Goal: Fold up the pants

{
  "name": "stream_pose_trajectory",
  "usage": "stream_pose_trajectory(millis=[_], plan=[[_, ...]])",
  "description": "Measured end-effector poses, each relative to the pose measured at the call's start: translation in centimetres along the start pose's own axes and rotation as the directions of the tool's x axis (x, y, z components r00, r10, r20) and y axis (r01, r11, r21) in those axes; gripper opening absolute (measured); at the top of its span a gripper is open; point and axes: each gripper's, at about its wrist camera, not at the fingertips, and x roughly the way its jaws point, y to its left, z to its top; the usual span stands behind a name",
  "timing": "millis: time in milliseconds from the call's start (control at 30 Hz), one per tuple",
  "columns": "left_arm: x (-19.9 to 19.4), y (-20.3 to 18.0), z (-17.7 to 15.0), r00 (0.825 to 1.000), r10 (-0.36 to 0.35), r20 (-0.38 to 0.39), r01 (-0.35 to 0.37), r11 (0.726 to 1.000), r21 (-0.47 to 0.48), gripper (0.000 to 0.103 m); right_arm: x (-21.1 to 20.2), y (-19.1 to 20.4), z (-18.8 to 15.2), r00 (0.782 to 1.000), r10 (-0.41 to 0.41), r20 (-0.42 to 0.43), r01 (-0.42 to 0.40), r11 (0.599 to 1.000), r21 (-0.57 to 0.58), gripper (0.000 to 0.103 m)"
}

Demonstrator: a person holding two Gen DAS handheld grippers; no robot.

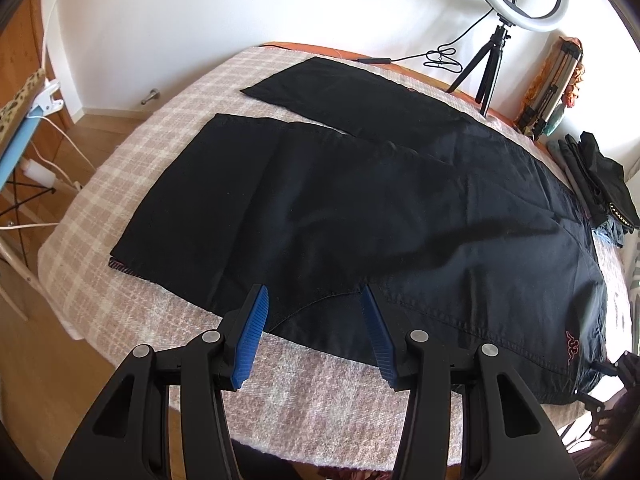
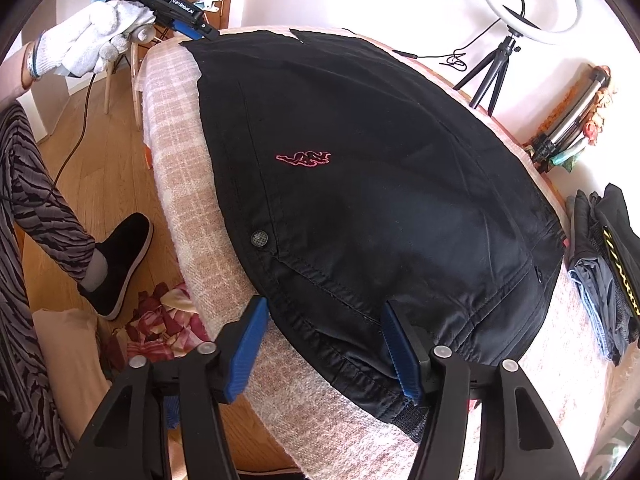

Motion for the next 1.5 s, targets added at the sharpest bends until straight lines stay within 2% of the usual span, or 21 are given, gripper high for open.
stream_pose_trajectory(millis=[67, 133, 233, 400, 567, 667, 733, 833, 900, 967, 1000, 1033, 1067, 1167, 1233, 1267, 1333, 1500], plan=[[-0.1, 0.2, 0.1, 1.0, -0.004, 0.0, 0.004, 1.0, -0.005, 0.049, -0.1, 0.1, 0.2, 1.0, -0.008, 0.006, 0.008, 1.0, -0.003, 0.028], [-0.2, 0.6, 0.1, 1.0, -0.004, 0.001, 0.004, 1.0, -0.021, 0.056, -0.5, 0.6, 0.5, 0.999, -0.046, 0.026, 0.047, 0.999, -0.028, 0.015], [0.0, 1.5, 0.0, 0.999, -0.041, -0.017, 0.039, 0.996, -0.082, 0.058, -1.3, 0.3, 1.3, 0.991, -0.107, 0.075, 0.109, 0.994, -0.02, 0.008], [0.7, 2.1, -0.6, 0.987, -0.149, -0.057, 0.135, 0.972, -0.19, 0.058, -3.4, -1.7, 3.3, 0.971, -0.176, 0.164, 0.169, 0.984, 0.056, 0.005], [1.0, 1.8, -1.3, 0.977, -0.194, -0.084, 0.167, 0.951, -0.259, 0.058, -4.7, -4.0, 5.3, 0.948, -0.238, 0.213, 0.213, 0.968, 0.136, 0.004], [0.9, 1.8, -1.7, 0.973, -0.215, -0.088, 0.182, 0.94, -0.29, 0.058, -5.0, -5.2, 5.9, 0.932, -0.295, 0.211, 0.26, 0.949, 0.177, 0.0], [1.0, 2.2, -1.9, 0.97, -0.226, -0.086, 0.187, 0.928, -0.323, 0.058, -5.3, -6.3, 5.9, 0.937, -0.277, 0.214, 0.232, 0.949, 0.213, 0.0], [1.3, 2.7, -2.2, 0.962, -0.257, -0.093, 0.205, 0.905, -0.374, 0.058, -5.8, -6.8, 5.2, 0.957, -0.164, 0.237, 0.117, 0.972, 0.202, 0.0], [1.3, 2.5, -2.1, 0.964, -0.248, -0.091, 0.2, 0.911, -0.361, 0.058, -5.3, -5.9, 4.8, 0.967, -0.115, 0.227, 0.08, 0.984, 0.16, 0.0], [1.3, 2.2, -1.9, 0.967, -0.236, -0.092, 0.192, 0.92, -0.342, 0.058, -4.2, -4.7, 4.3, 0.982, -0.041, 0.186, 0.019, 0.993, 0.119, 0.002], [1.4, 2.1, -1.8, 0.969, -0.23, -0.093, 0.187, 0.923, -0.336, 0.058, -3.6, -4.0, 4.1, 0.986, -0.009, 0.169, -0.009, 0.994, 0.105, 0.012], [1.4, 2.0, -1.7, 0.97, -0.226, -0.094, 0.184, 0.926, -0.331, 0.058, -3.1, -3.3, 3.8, 0.988, 0.01, 0.154, -0.025, 0.995, 0.094, 0.031], [1.4, 1.9, -1.7, 0.971, -0.221, -0.094, 0.18, 0.929, -0.323, 0.058, -2.8, -2.6, 3.7, 0.989, 0.032, 0.148, -0.044, 0.996, 0.079, 0.038], [1.4, 1.8, -1.7, 0.973, -0.211, -0.093, 0.173, 0.936, -0.306, 0.058, -1.7, -0.4, 3.6, 0.986, 0.104, 0.129, -0.11, 0.993, 0.038, 0.039], [1.3, 2.0, -1.8, 0.974, -0.206, -0.091, 0.17, 0.938, -0.301, 0.058, -0.9, 0.9, 3.8, 0.987, 0.117, 0.108, -0.119, 0.993, 0.008, 0.04], [1.2, 2.1, -1.7, 0.975, -0.203, -0.09, 0.167, 0.939, -0.301, 0.058, -0.4, 1.6, 4.0, 0.989, 0.113, 0.095, -0.113, 0.994, -0.013, 0.042], [1.1, 2.5, -1.7, 0.977, -0.196, -0.084, 0.162, 0.939, -0.304, 0.058, 0.4, 2.9, 4.3, 0.992, 0.099, 0.078, -0.095, 0.994, -0.055, 0.055], [0.9, 3.0, -1.7, 0.978, -0.194, -0.079, 0.162, 0.938, -0.305, 0.058, 2.2, 5.1, 4.9, 0.998, 0.039, 0.045, -0.033, 0.989, -0.142, 0.055]])
